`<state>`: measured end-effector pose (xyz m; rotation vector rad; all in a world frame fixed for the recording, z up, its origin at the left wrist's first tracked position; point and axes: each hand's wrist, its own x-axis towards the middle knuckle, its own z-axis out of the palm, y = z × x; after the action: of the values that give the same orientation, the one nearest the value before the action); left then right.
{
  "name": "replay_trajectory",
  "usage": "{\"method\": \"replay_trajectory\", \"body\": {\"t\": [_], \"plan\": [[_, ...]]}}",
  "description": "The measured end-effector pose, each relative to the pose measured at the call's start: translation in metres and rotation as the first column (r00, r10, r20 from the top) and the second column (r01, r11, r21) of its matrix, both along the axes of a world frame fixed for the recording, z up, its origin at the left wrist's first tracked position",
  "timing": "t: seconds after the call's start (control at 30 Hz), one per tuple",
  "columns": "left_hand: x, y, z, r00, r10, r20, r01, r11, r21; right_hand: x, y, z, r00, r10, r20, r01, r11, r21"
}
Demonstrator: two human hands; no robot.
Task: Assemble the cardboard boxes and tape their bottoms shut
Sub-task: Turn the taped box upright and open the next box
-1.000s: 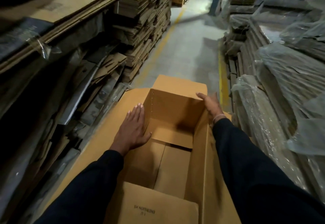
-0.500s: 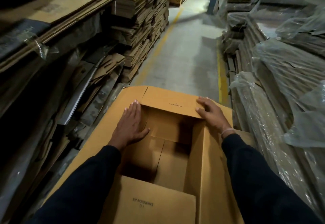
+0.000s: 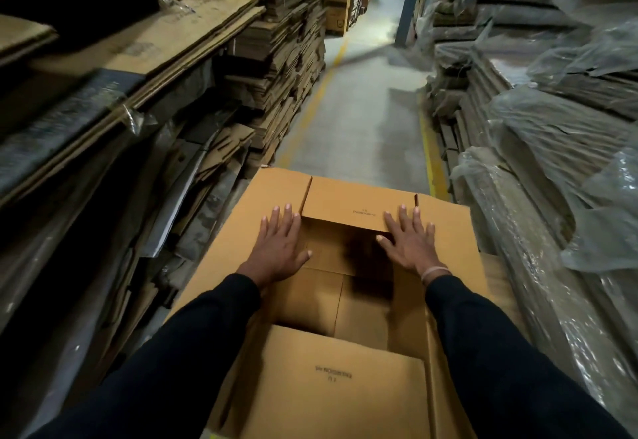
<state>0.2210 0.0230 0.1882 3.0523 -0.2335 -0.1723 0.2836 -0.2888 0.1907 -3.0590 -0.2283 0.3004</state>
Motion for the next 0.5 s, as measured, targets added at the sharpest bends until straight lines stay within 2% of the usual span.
{"method": "replay_trajectory", "body": {"t": [0.17, 0.3, 0.43, 0.5], "plan": [[-0.023, 0.026, 0.009, 0.998, 0.062, -0.01, -0.062, 0.998, -0.013, -0.025, 0.012, 0.001, 0.999, -0.038, -0.016, 0.038, 0.999, -0.002], [-0.033, 0.057, 0.022, 0.959, 0.279, -0.045, -0.281, 0.958, -0.061, -0.04, 0.01, -0.002, 0.997, -0.079, -0.024, 0.079, 0.997, -0.002], [-0.043, 0.078, 0.044, 0.893, 0.427, -0.144, -0.451, 0.84, -0.302, -0.052, 0.006, -0.007, 0.996, -0.085, -0.016, 0.085, 0.996, -0.029], [-0.048, 0.076, 0.06, 0.897, 0.433, -0.092, -0.433, 0.815, -0.385, -0.059, 0.007, -0.007, 0.995, -0.093, -0.026, 0.092, 0.995, -0.038]]}}
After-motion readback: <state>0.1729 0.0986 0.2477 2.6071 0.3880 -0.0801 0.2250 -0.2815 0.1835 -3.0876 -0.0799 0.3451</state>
